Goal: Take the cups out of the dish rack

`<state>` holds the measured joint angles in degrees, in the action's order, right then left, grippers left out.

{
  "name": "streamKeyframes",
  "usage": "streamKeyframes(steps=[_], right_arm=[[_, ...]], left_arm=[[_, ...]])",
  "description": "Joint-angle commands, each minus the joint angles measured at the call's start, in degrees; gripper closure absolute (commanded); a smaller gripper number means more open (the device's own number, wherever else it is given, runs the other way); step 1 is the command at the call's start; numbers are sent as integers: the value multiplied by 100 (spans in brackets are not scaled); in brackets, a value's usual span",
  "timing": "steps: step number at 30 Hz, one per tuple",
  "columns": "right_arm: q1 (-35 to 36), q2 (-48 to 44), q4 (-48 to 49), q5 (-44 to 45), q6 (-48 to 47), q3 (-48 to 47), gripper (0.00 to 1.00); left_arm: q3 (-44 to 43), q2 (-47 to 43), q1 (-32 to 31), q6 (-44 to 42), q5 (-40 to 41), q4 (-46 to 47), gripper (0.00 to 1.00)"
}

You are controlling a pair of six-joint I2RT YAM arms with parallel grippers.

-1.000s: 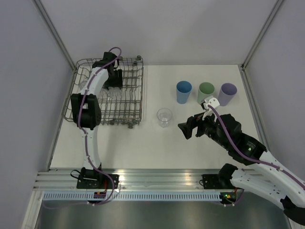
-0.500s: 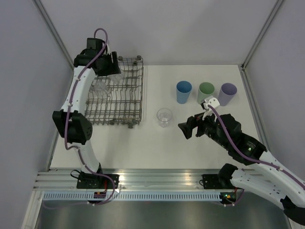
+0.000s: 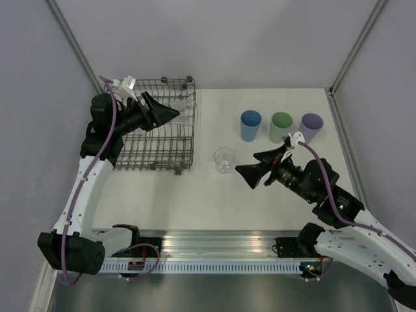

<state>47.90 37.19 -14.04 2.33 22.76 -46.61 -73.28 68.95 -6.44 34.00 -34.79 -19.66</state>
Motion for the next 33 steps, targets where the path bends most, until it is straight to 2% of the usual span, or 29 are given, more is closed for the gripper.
streamKeyframes(steps=[1, 5, 6, 11, 16, 20, 24, 29, 33], right_arm=[[26, 51, 1007, -698, 456, 91, 2], [18, 253, 1351, -1268, 702, 91, 2], [26, 323, 1595, -1357, 738, 99, 2], [26, 359, 2335, -1489, 1072, 222, 3], [26, 543, 2565, -1639, 1239, 30, 10], [26, 684, 2424, -1691, 1134, -216, 15], [18, 825, 2424, -2122, 1099, -445, 28], [18, 992, 2784, -2781, 1379, -437, 33], [26, 1123, 2811, -2904, 1398, -498, 40]], left_arm=[[787, -548, -7, 1713, -1074, 2183, 98], [1804, -1014, -33, 2768, -1372, 3264, 98], [1965, -1137, -42, 3188, -1530, 3832, 98], [2712, -1428, -357, 4113, -1725, 4927, 98], [3003, -1630, -832, 4501, -1742, 5639, 98], [3205, -1683, -1184, 4519, -1725, 5763, 98], [3522, -1604, -1430, 4914, -1847, 6571, 98], [3627, -1577, -1501, 4932, -1874, 6606, 98], [3557, -1595, -1580, 4915, -1909, 6642, 98]])
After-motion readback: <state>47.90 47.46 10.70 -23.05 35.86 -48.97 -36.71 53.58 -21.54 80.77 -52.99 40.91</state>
